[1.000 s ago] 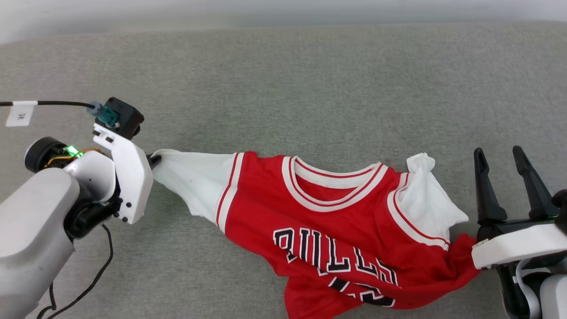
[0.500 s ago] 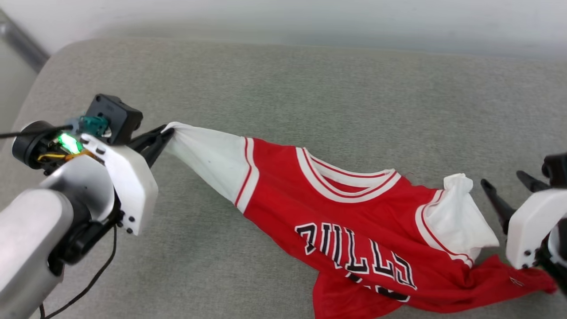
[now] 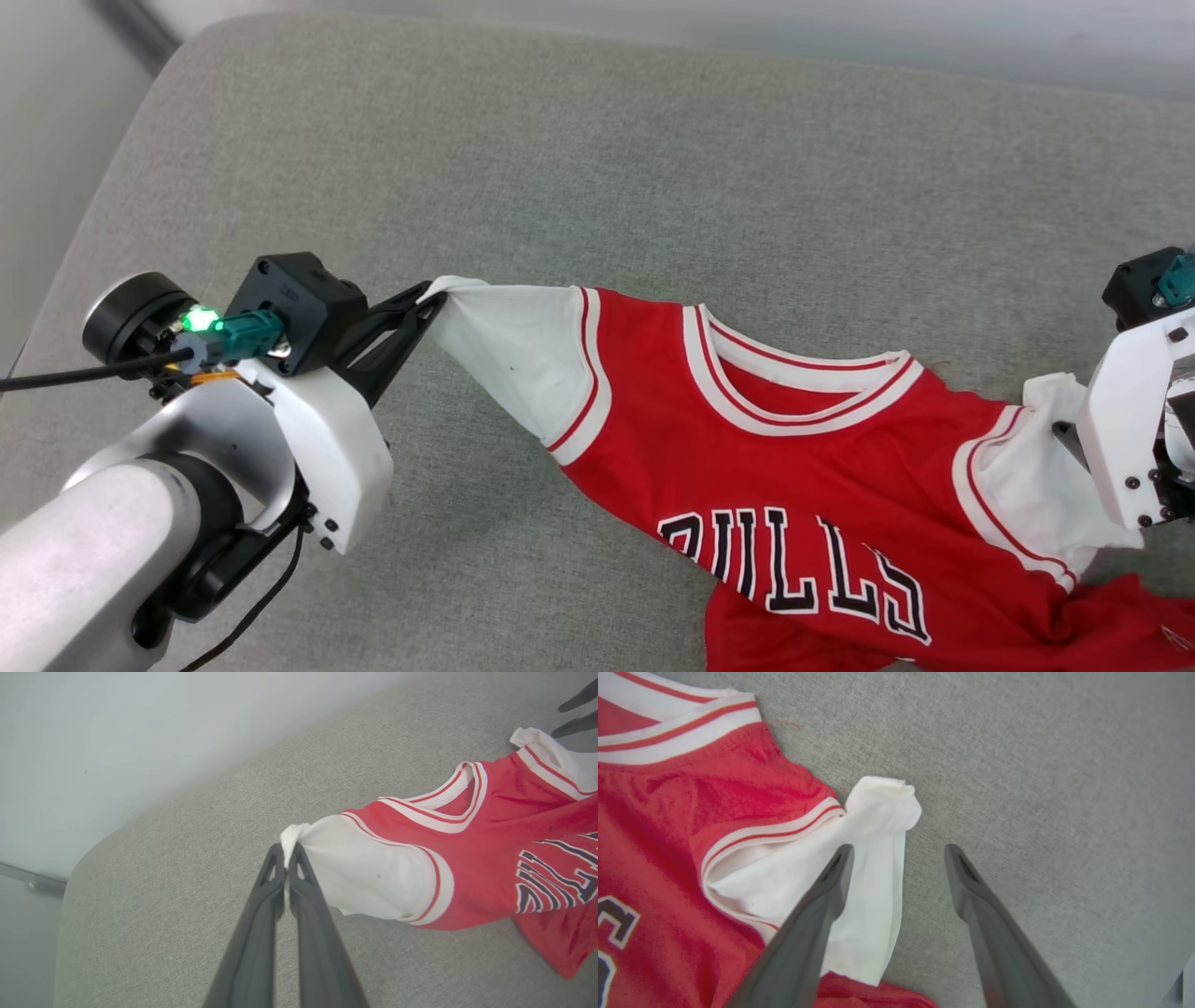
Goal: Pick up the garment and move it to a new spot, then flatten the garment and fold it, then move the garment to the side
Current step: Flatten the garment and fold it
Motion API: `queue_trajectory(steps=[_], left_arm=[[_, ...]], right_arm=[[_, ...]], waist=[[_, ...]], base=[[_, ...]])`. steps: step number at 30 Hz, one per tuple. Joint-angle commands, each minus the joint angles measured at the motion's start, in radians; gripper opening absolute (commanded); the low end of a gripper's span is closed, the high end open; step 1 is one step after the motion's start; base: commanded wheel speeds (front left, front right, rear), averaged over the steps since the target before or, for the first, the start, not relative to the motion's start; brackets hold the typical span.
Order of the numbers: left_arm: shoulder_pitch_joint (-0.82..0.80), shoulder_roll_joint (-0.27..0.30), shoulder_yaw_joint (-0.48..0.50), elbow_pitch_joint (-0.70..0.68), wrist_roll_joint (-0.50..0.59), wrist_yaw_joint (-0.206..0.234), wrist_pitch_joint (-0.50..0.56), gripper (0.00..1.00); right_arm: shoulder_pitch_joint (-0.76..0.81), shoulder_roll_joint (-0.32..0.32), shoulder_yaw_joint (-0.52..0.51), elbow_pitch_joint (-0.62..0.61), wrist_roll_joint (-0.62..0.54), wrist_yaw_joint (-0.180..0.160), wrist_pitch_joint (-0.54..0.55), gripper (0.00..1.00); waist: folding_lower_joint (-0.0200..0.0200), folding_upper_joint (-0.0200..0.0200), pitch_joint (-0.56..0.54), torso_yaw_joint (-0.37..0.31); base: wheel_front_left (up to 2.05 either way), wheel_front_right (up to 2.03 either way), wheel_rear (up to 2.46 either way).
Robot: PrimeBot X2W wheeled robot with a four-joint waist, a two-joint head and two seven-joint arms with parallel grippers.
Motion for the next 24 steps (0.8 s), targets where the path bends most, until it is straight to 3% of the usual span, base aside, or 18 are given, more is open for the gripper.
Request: queue_trajectory(steps=[1,12,14,15,24], left_arm=[[0.006,-0.007,0.000,-0.004,0.008,0.001,-0.004,0.00],[-0.034,-0.050,-0.002,0.010,0.000,-0.025,-0.038,0.00],[-0.036,-0.054,-0.004,0.021,0.001,-0.029,-0.041,0.00],[-0.036,-0.056,-0.005,0.026,0.002,-0.031,-0.043,0.00],[0.007,-0.039,0.005,0.072,-0.019,-0.011,-0.061,0.00]], right_arm=[[-0.012,0.000,0.000,0.013,-0.002,-0.001,0.006,1.00],[0.039,0.062,0.029,0.225,0.004,0.000,0.001,1.00],[0.048,0.054,0.043,0.244,0.004,0.000,-0.010,0.09],[0.048,0.049,0.048,0.251,0.005,0.000,-0.017,0.00],[-0.051,-0.003,0.002,0.227,0.104,-0.001,-0.186,0.00]], waist=[[0.0000,-0.0001,0.016,0.015],[0.0000,-0.0001,0.092,0.070],[0.0000,-0.0001,0.094,0.072],[0.0000,-0.0001,0.092,0.071],[0.0000,-0.0001,-0.027,0.009]], base=[[0.00,0.00,0.00],[0.00,0.00,0.00],[0.00,0.00,0.00],[0.00,0.00,0.00],[0.00,0.00,0.00]])
